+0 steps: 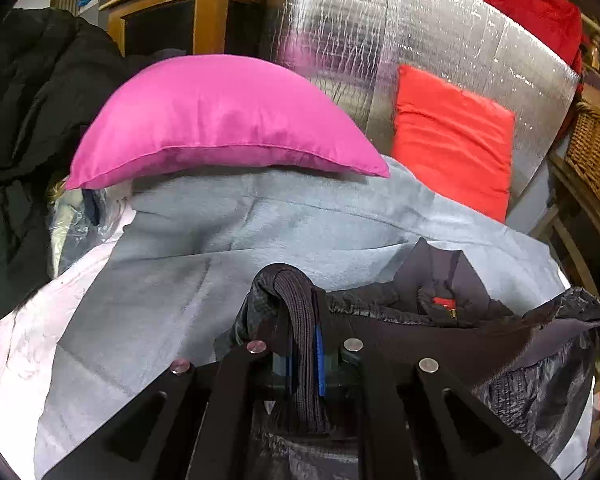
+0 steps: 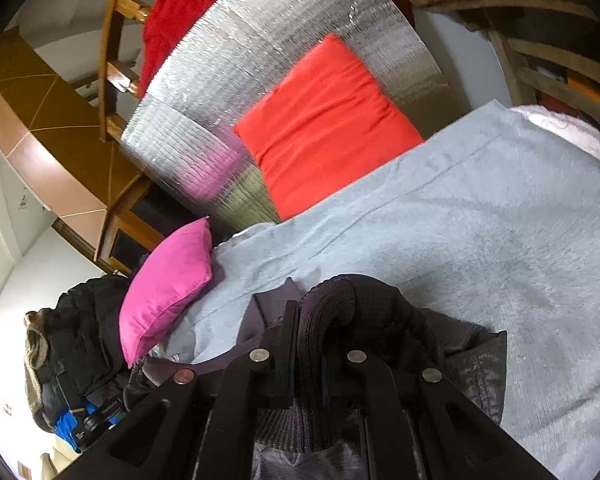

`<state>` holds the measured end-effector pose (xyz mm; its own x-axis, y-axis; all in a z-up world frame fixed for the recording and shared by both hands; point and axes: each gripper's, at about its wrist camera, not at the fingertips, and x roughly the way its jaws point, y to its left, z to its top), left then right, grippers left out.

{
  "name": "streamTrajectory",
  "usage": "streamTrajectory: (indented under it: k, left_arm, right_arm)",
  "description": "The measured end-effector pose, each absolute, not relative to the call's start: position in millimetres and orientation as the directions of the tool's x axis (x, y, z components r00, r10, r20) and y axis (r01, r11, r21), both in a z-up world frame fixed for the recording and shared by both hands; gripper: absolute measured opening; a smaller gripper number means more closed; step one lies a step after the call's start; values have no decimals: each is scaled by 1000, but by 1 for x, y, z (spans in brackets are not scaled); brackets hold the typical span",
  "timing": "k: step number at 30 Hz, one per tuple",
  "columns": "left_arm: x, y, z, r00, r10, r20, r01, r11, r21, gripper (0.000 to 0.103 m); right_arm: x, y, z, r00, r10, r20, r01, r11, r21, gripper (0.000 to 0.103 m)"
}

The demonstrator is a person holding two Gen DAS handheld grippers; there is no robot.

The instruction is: Fold large clothes

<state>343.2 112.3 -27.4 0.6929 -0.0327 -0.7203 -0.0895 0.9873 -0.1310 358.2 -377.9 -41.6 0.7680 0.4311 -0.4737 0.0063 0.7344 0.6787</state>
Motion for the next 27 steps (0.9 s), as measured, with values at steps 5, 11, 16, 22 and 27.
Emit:
streamTrajectory:
  k: [5,11,16,22,27]
  left_arm:
    - [359,110,-45,667,-17,-745,-94,990,-107,9]
    - [375,107,-61,640,0,-768,-110,990,-92,9]
    - [384,103,-72,625,15,-781,-119,990,-77,9]
    - [393,104,-83,612,16,-791,-132,988,-82,9]
    - [403,108,-93,588,-2,-809,-142,984,-106,12]
  right_arm:
    - [377,-379,-59,747,427,-510,39,737,674,8]
    - [398,-378,-76,724,420,-547,62,750,658,8]
    - [410,-379,-92,700,411,-583,102,751,652,8]
    - [418,-380,-105,682,410,-606,132,745,653,8]
    - [426,-386,-119,657,451,-604,165,696,699,9]
